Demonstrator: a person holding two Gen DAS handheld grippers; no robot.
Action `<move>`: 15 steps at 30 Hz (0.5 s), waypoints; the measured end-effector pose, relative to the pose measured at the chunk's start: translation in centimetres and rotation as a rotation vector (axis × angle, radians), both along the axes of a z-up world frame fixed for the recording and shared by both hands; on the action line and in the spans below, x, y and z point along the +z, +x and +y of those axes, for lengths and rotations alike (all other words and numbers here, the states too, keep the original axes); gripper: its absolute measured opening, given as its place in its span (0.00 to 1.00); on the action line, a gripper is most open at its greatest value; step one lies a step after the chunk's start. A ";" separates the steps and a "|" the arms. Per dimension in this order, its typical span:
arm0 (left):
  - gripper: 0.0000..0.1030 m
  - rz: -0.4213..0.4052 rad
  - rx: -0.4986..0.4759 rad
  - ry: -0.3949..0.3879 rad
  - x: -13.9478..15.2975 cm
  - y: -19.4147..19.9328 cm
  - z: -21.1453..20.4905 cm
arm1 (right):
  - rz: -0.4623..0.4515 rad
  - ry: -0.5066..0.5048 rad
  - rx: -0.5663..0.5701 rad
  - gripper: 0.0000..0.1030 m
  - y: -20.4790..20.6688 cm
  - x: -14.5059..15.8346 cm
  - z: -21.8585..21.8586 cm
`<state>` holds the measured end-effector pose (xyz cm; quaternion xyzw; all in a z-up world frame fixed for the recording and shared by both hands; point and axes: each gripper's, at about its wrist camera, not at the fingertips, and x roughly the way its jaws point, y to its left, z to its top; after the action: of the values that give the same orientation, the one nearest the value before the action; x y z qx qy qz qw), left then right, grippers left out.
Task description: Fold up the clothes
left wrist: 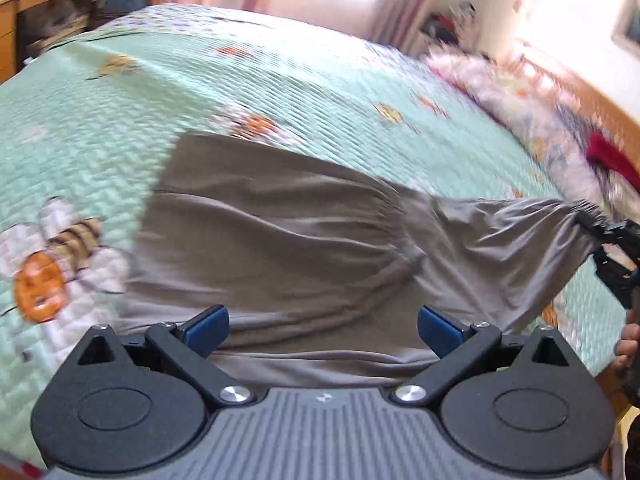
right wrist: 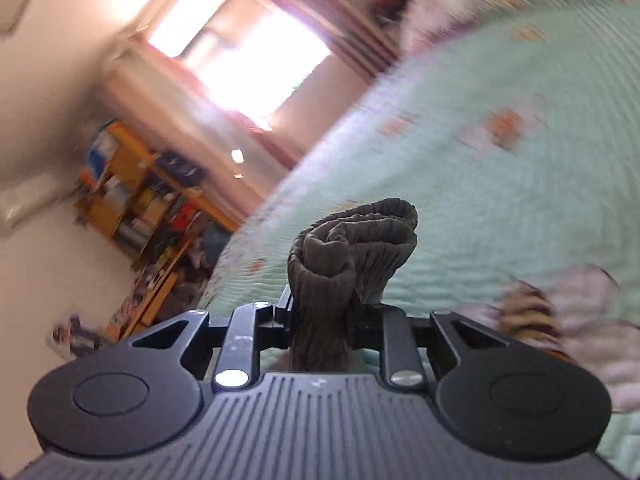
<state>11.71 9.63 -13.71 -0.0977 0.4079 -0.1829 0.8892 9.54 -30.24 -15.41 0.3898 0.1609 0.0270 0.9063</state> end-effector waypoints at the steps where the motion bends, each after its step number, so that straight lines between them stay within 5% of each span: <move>1: 0.98 -0.004 0.015 -0.016 0.1 -0.2 1.2 | -0.013 -0.039 0.023 0.24 0.4 1.4 1.4; 9: 0.98 -0.038 0.075 -0.089 -0.3 -2.0 8.3 | -0.039 -0.345 0.257 0.24 5.7 6.9 17.0; 15: 0.98 -0.036 0.115 -0.104 -1.3 -3.1 12.6 | -0.029 -0.709 0.491 0.25 8.8 2.6 31.8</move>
<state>8.62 22.21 -15.00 -0.1636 0.3754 -0.1543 0.8992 18.29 1.59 -12.82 0.0042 0.2354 0.1903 0.9531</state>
